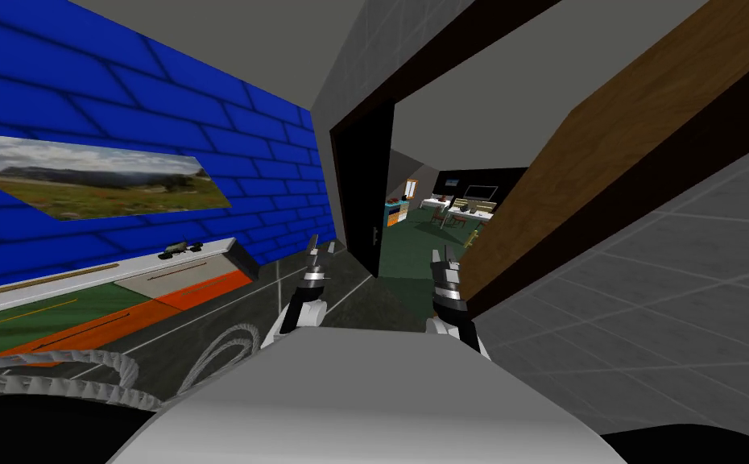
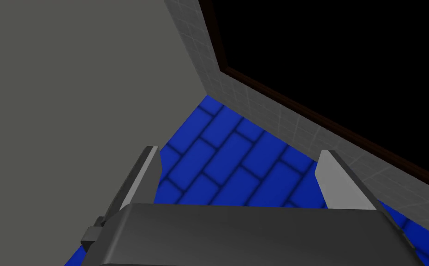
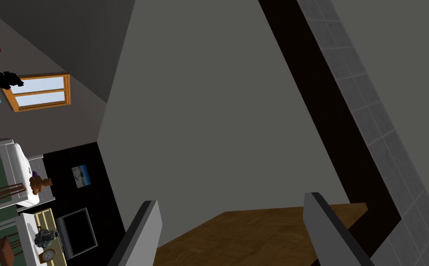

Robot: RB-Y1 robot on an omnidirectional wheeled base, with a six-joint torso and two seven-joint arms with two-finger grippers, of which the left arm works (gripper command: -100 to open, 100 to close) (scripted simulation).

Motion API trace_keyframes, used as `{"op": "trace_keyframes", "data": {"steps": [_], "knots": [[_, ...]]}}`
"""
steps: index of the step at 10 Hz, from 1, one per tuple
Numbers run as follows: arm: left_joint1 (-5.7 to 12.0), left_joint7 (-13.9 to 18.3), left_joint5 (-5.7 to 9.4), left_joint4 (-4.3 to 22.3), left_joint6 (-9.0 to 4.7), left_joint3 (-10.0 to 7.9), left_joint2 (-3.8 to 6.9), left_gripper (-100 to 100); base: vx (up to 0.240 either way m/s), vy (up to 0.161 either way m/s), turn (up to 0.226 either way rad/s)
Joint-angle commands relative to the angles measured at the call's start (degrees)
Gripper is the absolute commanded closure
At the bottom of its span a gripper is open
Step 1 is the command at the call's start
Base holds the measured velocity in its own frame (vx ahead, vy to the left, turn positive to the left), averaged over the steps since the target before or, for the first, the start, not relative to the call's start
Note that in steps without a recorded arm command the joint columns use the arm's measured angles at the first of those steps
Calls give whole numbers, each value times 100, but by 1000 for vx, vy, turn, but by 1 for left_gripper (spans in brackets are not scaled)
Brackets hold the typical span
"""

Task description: Push the door open

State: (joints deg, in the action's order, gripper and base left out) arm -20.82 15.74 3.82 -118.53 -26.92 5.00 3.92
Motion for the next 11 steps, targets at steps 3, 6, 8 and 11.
{"op": "trace_keyframes", "data": {"steps": [3,6,8,11], "knots": [[136,302,199,473,-162,102,46,-100,95,78,-165],[240,553,372,849,-281,183,81,-100,75,63,-150],[311,723,489,1104,-361,237,102,-100,71,70,-171],[423,990,673,1504,-488,324,123,-100,81,75,-156]]}}
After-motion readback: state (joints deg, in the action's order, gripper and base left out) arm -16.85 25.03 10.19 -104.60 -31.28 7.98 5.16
